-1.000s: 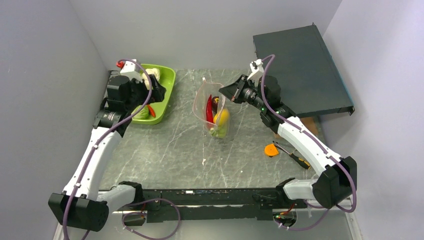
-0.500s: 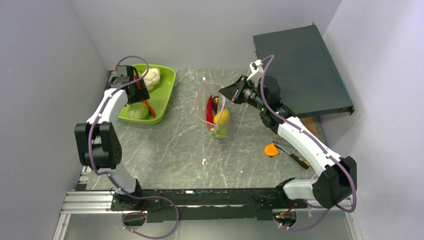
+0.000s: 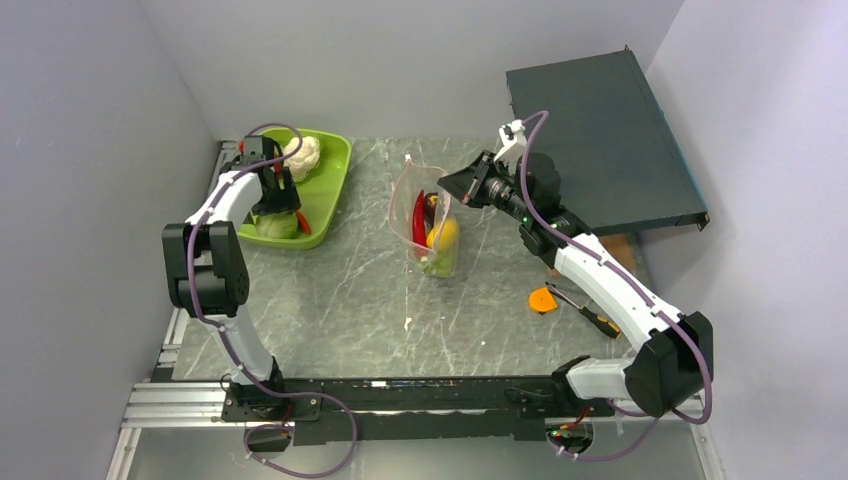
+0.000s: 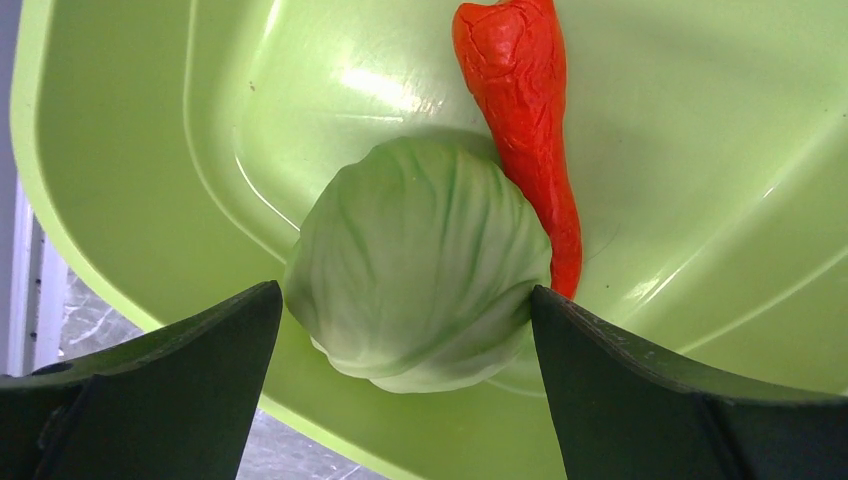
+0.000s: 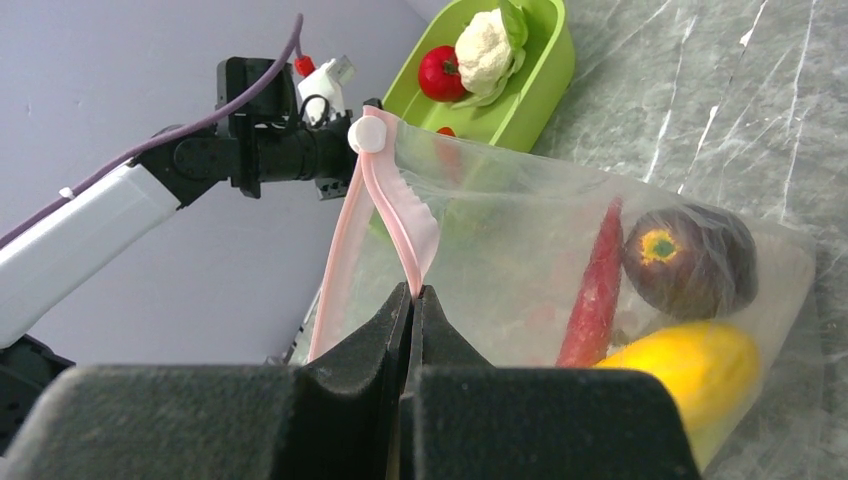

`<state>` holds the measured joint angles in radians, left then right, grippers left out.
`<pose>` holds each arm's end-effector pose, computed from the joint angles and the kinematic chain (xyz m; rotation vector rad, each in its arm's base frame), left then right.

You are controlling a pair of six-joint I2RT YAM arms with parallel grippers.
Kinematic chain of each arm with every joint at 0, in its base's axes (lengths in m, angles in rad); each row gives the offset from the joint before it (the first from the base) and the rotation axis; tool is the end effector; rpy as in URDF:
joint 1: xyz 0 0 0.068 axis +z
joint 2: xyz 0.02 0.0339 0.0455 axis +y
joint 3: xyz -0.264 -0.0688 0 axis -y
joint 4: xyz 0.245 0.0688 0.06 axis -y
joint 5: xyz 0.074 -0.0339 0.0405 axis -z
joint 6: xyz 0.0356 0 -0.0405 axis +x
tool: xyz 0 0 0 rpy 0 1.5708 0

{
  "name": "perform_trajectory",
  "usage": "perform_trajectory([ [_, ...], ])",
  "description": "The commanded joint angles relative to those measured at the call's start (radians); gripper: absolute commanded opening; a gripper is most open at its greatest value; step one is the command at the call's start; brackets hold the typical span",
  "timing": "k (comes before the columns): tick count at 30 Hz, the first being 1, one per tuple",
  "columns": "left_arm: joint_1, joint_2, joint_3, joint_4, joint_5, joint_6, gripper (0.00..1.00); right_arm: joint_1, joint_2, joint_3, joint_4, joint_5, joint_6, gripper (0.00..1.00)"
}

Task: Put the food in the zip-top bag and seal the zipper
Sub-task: Pick up the fake vegetable from the bin.

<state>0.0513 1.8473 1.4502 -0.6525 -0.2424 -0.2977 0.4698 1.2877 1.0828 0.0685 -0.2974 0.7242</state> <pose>0.3943 0.0288 0.2339 -0.5319 2.5333 0.2279 0.2676 0.1475 0.3612 -0.0050 1.8381 1.1194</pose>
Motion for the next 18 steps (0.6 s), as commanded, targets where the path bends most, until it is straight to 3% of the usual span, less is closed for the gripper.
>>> perform_trajectory([
  [1,0.001,0.04,0.004,-0.033,0.006,-0.036,1.0,-0.005,0.001,0.0,0.085,-0.017,0.002,0.0],
  [7,0.007,0.068,0.016,-0.025,0.033,-0.031,0.99,-0.007,0.003,-0.006,0.087,-0.017,0.006,0.0],
  [9,0.012,0.068,0.015,-0.023,0.046,-0.035,0.94,-0.007,0.0,-0.005,0.086,-0.014,0.004,0.0],
  [18,0.016,-0.008,-0.028,0.019,0.005,-0.009,0.26,-0.006,0.003,-0.009,0.091,-0.019,0.007,0.0],
])
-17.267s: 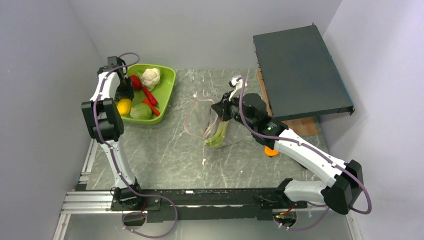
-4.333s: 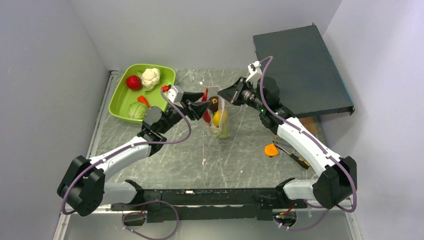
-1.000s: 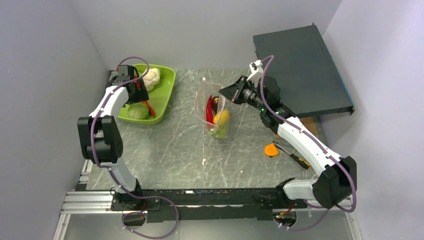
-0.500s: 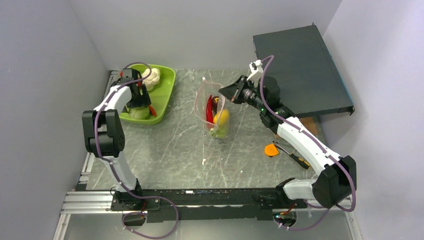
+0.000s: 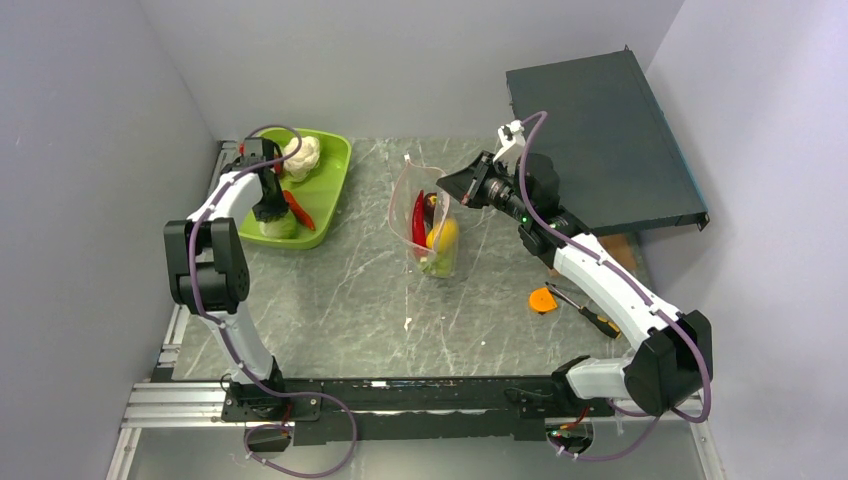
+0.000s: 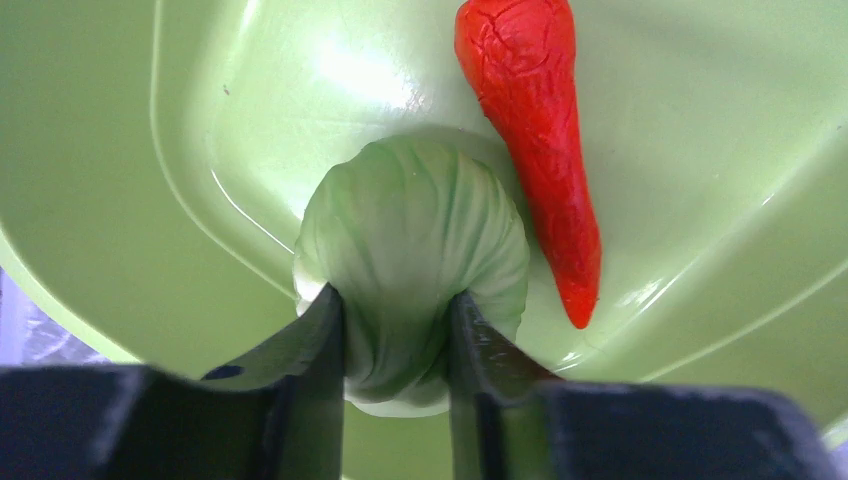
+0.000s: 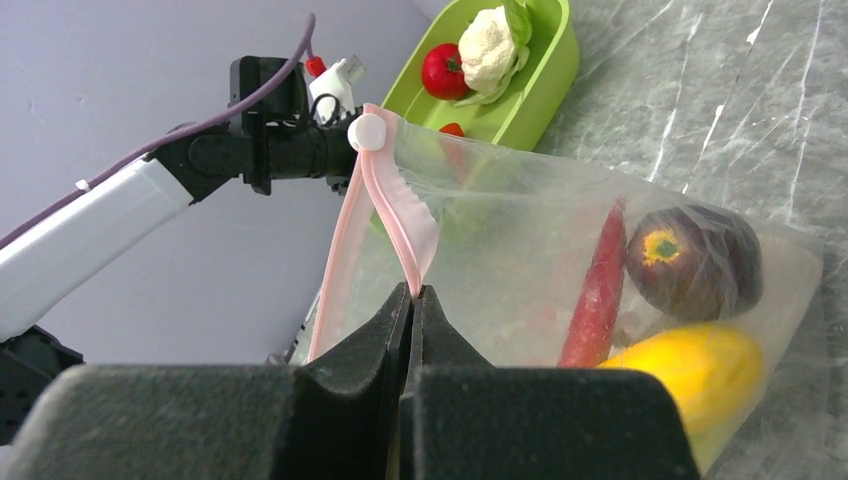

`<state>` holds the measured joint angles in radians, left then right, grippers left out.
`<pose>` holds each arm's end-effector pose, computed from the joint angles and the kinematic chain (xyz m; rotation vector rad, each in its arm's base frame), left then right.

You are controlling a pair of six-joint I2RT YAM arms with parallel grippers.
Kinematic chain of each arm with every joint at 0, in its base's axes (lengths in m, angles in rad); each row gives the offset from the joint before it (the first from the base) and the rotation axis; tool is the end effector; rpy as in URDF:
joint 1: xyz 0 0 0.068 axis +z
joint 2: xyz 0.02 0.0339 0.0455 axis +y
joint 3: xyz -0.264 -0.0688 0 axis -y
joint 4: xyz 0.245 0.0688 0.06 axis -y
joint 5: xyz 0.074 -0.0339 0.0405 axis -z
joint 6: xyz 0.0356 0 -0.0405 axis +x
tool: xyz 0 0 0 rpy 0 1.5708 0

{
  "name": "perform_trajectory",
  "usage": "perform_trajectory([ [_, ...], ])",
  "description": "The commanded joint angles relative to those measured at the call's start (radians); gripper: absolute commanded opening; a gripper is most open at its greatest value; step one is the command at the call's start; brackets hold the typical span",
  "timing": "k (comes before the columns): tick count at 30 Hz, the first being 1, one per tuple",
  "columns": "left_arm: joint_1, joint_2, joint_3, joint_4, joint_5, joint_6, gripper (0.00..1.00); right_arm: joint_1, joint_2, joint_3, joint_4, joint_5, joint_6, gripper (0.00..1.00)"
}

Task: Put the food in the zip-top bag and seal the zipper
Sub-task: Pick up the fake vegetable from the bin.

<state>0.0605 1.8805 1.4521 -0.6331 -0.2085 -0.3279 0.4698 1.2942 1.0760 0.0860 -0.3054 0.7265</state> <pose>0.4001 0.0316 0.2227 -0.5723 2.5422 0.1797 0.2690 0.1486 0.3588 -0.0103 1.8355 1.1285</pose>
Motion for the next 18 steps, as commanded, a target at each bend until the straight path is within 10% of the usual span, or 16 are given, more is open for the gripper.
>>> perform_trajectory([
  [1,0.006,-0.055,-0.036,0.008,-0.027,0.03,0.17,-0.007,-0.003,-0.002,0.073,-0.012,0.006,0.0],
  [5,0.006,-0.109,-0.052,0.036,-0.04,0.045,0.0,-0.007,-0.003,0.004,0.07,-0.01,0.004,0.0],
  [13,-0.022,-0.358,-0.115,0.121,-0.025,0.07,0.0,-0.007,0.006,0.026,0.048,-0.004,-0.007,0.0],
  [18,-0.052,-0.564,-0.112,0.153,0.225,0.108,0.0,-0.006,0.022,0.036,0.051,-0.01,0.001,0.0],
])
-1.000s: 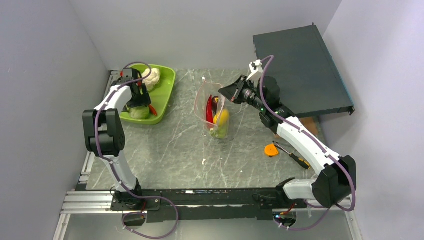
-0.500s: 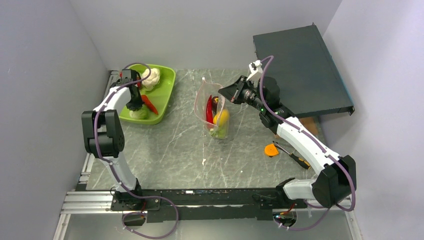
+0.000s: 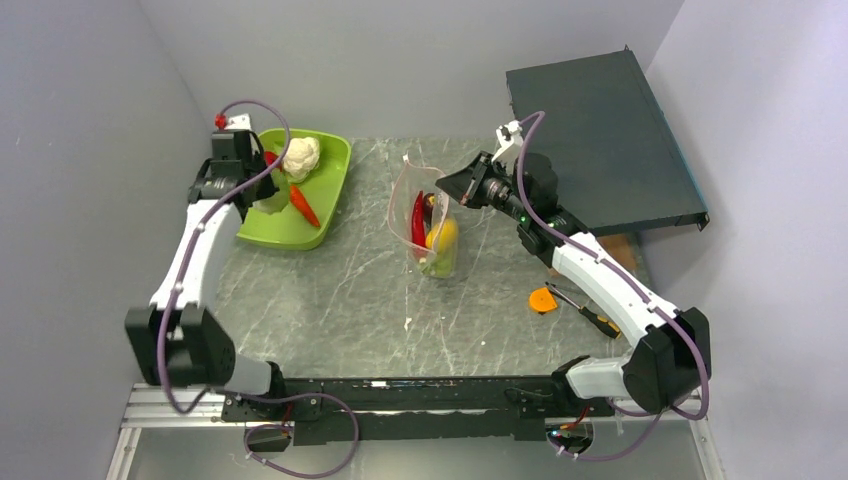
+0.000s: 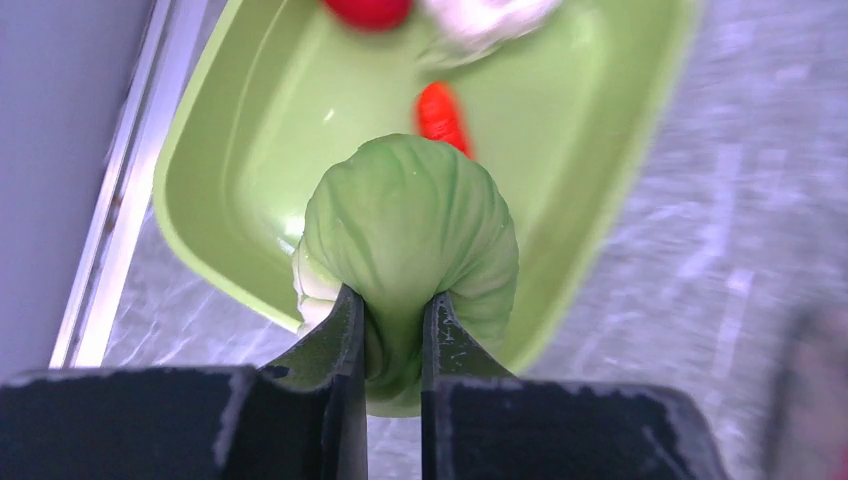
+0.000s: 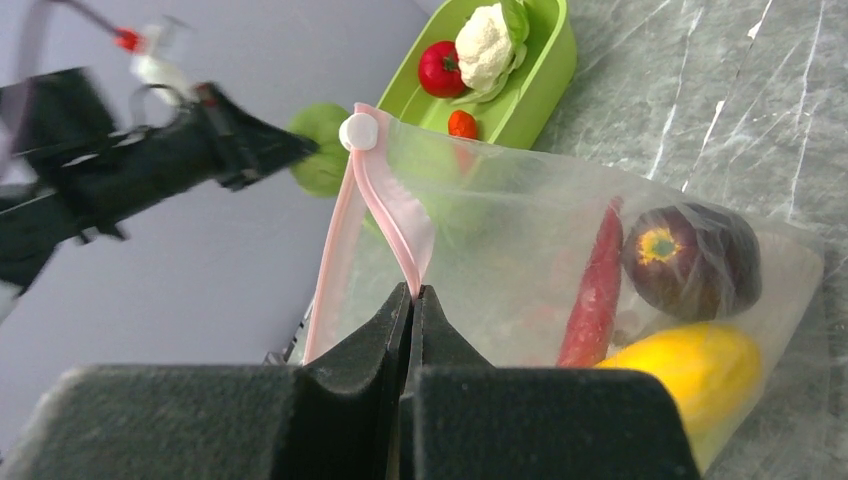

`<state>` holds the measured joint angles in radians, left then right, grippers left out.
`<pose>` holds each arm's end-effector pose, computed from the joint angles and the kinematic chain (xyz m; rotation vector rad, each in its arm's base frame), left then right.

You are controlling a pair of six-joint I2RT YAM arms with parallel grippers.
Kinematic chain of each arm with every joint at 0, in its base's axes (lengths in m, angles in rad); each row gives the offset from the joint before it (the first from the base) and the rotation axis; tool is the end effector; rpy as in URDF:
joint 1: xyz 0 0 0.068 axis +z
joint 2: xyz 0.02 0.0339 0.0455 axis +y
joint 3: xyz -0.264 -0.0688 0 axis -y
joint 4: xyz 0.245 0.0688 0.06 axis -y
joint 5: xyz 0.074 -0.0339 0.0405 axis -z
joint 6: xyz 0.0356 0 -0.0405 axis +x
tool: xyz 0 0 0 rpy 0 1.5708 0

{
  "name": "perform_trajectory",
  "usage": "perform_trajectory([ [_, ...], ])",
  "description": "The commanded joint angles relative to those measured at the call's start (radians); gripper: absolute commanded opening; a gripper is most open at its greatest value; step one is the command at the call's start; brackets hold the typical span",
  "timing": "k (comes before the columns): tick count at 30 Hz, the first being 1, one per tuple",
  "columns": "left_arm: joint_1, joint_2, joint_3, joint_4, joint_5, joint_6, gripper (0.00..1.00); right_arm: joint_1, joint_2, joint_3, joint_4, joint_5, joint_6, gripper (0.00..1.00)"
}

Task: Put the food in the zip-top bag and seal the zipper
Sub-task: Pick up the fake vegetable from the bin, then place the fake vegetable in the zipper food storage bag.

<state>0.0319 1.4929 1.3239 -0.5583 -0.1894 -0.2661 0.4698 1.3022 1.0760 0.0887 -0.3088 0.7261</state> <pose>0.3321 0.0173 0.3222 -0.4349 2.2423 0.0956 0.2707 0.1496 0.3568 -0.0122 1.8415 1.1297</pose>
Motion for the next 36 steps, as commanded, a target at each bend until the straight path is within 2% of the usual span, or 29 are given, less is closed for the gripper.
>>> perform_trajectory([
  [1,-0.025,-0.219,0.005,0.1,0.267,0.043,0.0,-0.007,0.018,0.037,0.05,-0.009,0.005,0.0],
  [5,-0.026,-0.356,-0.044,0.191,0.638,0.012,0.0,-0.007,0.031,0.043,0.052,-0.016,0.012,0.0],
  [8,-0.065,-0.438,-0.103,0.344,0.896,-0.059,0.0,-0.007,0.038,0.054,0.044,-0.02,0.01,0.0],
  [10,-0.114,-0.475,-0.129,0.431,1.022,-0.118,0.0,-0.006,0.038,0.057,0.04,-0.022,0.006,0.0],
  [13,-0.213,-0.503,-0.154,0.529,1.106,-0.187,0.0,-0.006,0.034,0.06,0.04,-0.023,0.004,0.0],
  [15,-0.284,-0.507,-0.177,0.602,1.103,-0.231,0.0,-0.007,0.032,0.065,0.04,-0.024,0.003,0.0],
  [18,-0.362,-0.491,-0.202,0.62,1.026,-0.251,0.0,-0.006,0.023,0.075,0.036,-0.023,0.005,0.0],
  [22,-0.4,-0.444,-0.254,0.639,0.904,-0.308,0.0,-0.007,0.006,0.089,0.025,-0.019,0.014,0.0],
  [26,-0.429,-0.366,-0.294,0.708,0.883,-0.374,0.0,-0.006,-0.004,0.095,0.03,-0.036,0.038,0.0],
  [28,-0.446,-0.32,-0.265,0.645,0.855,-0.353,0.0,-0.007,-0.006,0.096,0.038,-0.048,0.052,0.0],
  [31,-0.461,-0.276,-0.199,0.495,0.726,-0.291,0.0,-0.007,-0.01,0.099,0.039,-0.059,0.065,0.0],
  [36,-0.485,-0.213,-0.079,0.315,0.595,-0.227,0.0,-0.006,-0.003,0.095,0.061,-0.094,0.097,0.0],
])
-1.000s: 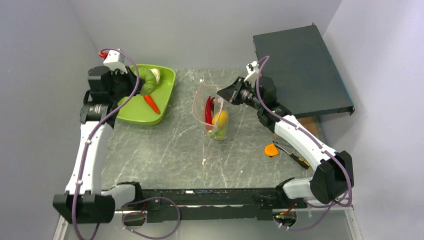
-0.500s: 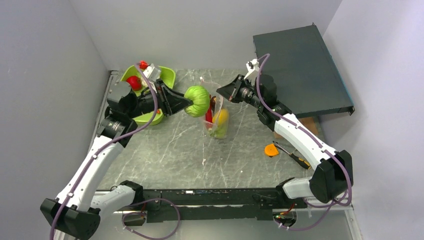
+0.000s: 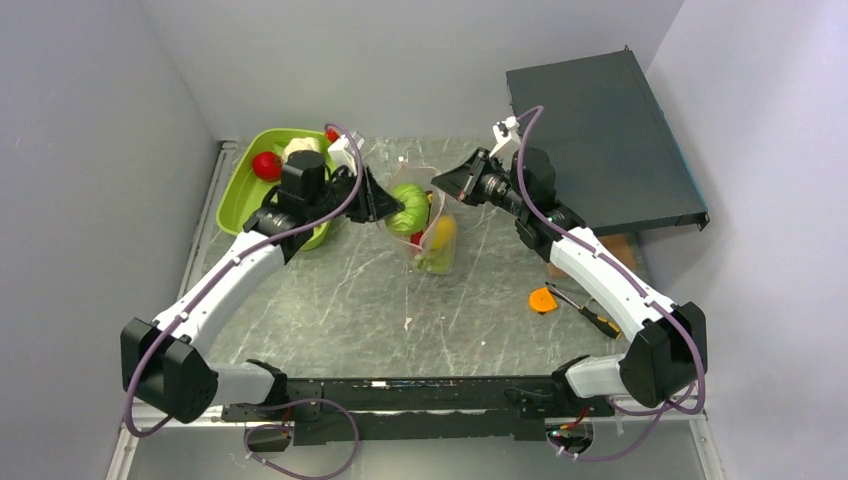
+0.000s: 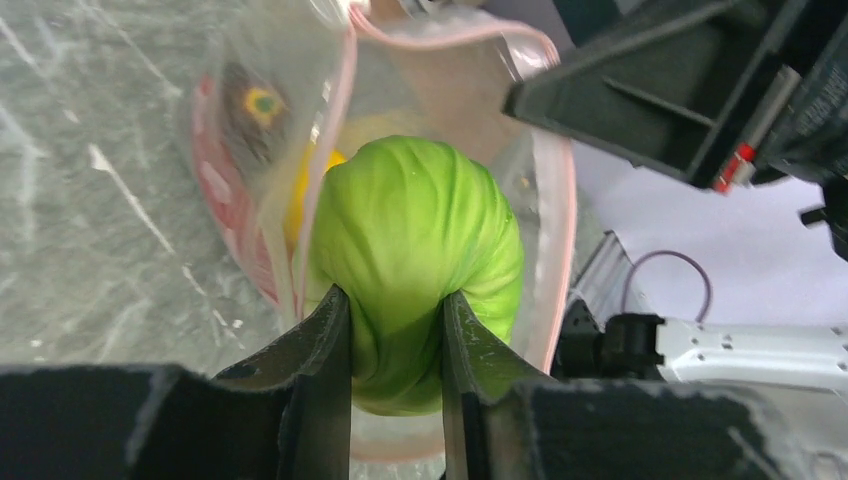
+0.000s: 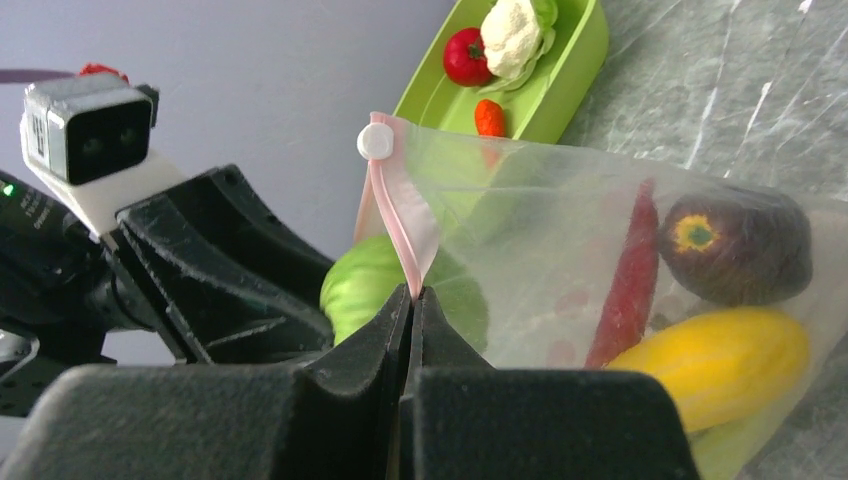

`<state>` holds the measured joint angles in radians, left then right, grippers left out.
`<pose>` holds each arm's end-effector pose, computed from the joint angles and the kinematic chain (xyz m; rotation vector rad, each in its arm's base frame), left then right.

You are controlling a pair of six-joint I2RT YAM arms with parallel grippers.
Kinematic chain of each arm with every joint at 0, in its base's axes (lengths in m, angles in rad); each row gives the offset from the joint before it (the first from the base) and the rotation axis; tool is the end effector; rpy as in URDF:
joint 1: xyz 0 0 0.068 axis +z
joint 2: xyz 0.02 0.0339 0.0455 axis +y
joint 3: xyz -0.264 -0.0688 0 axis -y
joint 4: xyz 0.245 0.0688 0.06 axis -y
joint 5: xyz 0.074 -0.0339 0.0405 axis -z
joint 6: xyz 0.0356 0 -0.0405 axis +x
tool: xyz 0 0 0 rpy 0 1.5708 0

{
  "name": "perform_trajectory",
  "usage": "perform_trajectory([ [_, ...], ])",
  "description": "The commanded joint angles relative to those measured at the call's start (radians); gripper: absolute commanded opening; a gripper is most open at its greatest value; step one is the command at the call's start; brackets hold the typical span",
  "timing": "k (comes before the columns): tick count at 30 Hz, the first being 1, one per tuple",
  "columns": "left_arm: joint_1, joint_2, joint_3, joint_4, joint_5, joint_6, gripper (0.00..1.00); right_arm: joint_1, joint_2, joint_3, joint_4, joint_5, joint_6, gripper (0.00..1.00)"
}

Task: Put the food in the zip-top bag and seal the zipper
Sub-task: Place the fake vegetable in the zipper food storage bag.

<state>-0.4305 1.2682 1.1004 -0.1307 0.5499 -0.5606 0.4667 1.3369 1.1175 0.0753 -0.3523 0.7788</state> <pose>0.2582 -0.1390 0.3531 0.2800 1.9816 -1.1743 0.2778 0.1537 0.3601 0.0060 1.8658 1.1974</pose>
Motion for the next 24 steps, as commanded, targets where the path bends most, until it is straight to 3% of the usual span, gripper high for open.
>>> perform_trajectory([
  [1,-0.035,0.026,0.17,-0.158,-0.173,0.085,0.02,-0.004,-0.034,0.054,0.082,-0.063,0.055,0.0],
  [5,-0.064,0.092,0.262,-0.276,-0.249,0.126,0.13,-0.003,-0.016,0.054,0.126,-0.109,0.102,0.0],
  [9,-0.087,0.158,0.345,-0.353,-0.259,0.145,0.36,-0.004,0.0,0.061,0.151,-0.126,0.128,0.0],
  [10,-0.088,0.173,0.368,-0.383,-0.261,0.155,0.43,-0.003,0.003,0.064,0.153,-0.126,0.129,0.0],
  [13,-0.089,0.169,0.389,-0.391,-0.281,0.185,0.76,-0.003,0.006,0.069,0.151,-0.125,0.128,0.0],
  [15,-0.089,0.144,0.381,-0.378,-0.27,0.205,0.88,-0.003,0.0,0.069,0.146,-0.123,0.122,0.0],
  [19,-0.089,0.094,0.378,-0.386,-0.246,0.241,0.9,-0.004,-0.009,0.065,0.133,-0.118,0.109,0.0],
  [24,-0.082,0.006,0.368,-0.417,-0.285,0.31,0.83,-0.004,-0.011,0.061,0.127,-0.109,0.099,0.0],
])
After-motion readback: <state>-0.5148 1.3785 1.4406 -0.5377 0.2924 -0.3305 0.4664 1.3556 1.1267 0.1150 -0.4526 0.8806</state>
